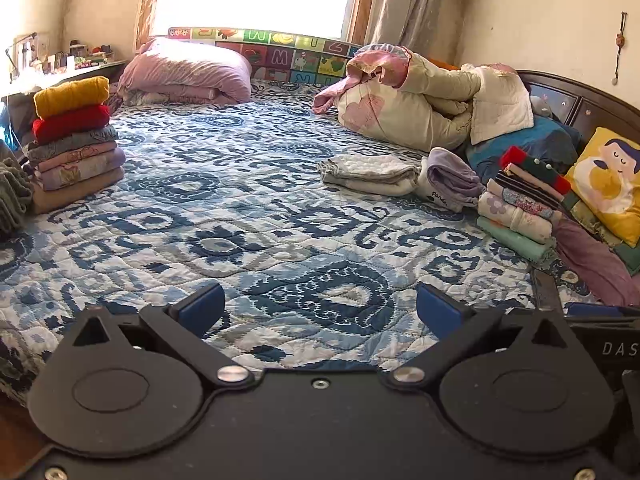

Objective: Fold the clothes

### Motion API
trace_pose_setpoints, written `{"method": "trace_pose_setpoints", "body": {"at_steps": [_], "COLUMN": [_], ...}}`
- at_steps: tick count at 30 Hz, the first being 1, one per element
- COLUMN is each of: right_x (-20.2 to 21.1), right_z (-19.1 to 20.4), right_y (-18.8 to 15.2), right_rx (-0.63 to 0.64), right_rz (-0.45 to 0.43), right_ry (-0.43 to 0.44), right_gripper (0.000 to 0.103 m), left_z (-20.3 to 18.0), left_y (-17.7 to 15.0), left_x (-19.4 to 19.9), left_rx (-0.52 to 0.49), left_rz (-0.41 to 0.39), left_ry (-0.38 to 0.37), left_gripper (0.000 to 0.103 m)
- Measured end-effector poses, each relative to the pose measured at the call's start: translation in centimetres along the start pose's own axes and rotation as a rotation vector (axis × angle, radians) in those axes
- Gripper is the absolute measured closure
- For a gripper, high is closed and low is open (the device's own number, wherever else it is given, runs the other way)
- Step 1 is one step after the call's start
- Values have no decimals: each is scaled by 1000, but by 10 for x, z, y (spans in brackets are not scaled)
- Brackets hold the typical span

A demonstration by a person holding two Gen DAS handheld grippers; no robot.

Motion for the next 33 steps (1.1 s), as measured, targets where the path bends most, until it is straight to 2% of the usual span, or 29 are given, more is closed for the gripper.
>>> {"method": "trace_pose_setpoints", "body": {"at_steps": [4, 10, 18, 22, 29, 33], "right_x": [-8, -19, -29, -29, -26, -23], "right_z": [-5, -9, -9, -9, -6, -4], "right_y": [-6, -15, -20, -21, -23, -25], "right_rx": [8, 2, 10, 8, 16, 18], "right_rz": [9, 26, 38, 42, 37, 36], "right_ry": [-31, -39, -37, -35, -45, -47], "right_gripper": [0, 0, 0, 0, 0, 0], "left_z": [-7, -9, -11, -12, -14, -9], "left_y": [-7, -14, -19, -24, -26, -26], "left_x": [-8, -23, -25, -26, -22, -21], "left_rx": [-52, -57, -66, -59, -88, -55], "left_rz": [9, 46, 50, 72, 41, 36], "left_ry": [43, 43, 52, 20, 43, 32], "left_gripper": [0, 0, 0, 0, 0, 0]}}
Point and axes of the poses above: each gripper's, at about its wrist camera, not at the fingertips, and x roughly against the way its jaws point, z to its left, y to its top, the point moved 4 cm from there along -x, roughly the way its jaws point, and after that the axes turned 6 degrees about x, right-handed, at the moved point
